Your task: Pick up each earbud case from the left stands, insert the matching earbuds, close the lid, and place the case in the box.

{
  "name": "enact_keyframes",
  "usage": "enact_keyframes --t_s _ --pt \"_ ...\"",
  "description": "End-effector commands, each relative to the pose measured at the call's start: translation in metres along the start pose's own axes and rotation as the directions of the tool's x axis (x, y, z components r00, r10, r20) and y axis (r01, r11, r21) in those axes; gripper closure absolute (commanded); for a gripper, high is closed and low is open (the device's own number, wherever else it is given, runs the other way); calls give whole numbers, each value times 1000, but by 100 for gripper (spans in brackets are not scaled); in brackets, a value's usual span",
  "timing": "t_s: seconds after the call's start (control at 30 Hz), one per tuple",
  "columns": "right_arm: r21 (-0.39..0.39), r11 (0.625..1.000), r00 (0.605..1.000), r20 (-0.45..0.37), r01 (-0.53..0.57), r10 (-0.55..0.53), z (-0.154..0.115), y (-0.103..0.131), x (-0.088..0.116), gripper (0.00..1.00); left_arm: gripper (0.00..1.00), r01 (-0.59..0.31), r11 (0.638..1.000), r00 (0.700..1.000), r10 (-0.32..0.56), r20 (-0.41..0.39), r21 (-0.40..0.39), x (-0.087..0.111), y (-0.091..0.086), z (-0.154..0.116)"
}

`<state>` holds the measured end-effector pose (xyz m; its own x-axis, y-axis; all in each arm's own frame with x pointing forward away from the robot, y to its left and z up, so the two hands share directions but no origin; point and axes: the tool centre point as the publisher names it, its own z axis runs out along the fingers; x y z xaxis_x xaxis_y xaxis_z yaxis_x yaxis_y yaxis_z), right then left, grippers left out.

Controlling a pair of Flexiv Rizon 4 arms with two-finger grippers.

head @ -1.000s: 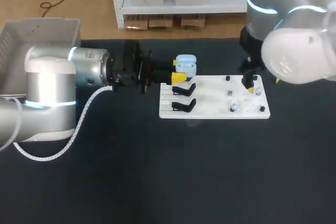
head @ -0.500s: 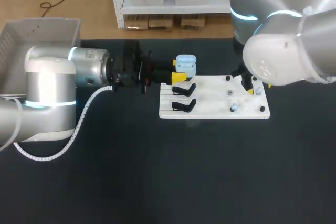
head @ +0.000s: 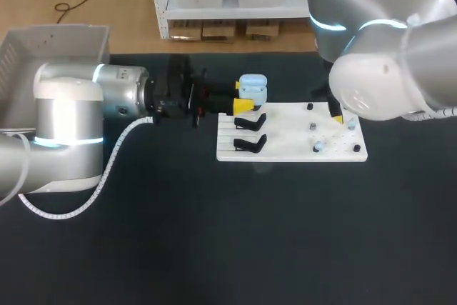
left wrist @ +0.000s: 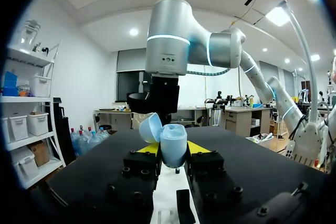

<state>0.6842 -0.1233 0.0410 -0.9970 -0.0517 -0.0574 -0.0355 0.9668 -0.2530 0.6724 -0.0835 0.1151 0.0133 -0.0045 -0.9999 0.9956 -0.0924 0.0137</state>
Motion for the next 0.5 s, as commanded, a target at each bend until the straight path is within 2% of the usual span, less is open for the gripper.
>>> enact_keyframes --t_s 0.03,0.2,0.33,0.5 --pt "1 999 999 17 -37 37 -2 -3 8 50 100 -1 1000 1000 1 1 1 0 0 0" --pt "20 996 996 38 -82 81 -3 -3 6 52 100 -1 1000 1000 1 1 1 0 0 0" --pt "59 995 996 45 -80 78 -1 1 3 53 100 -1 1000 1000 1 1 1 0 0 0" --pt "67 994 995 42 -90 87 4 2 0 53 100 -1 1000 1000 1 1 1 0 0 0"
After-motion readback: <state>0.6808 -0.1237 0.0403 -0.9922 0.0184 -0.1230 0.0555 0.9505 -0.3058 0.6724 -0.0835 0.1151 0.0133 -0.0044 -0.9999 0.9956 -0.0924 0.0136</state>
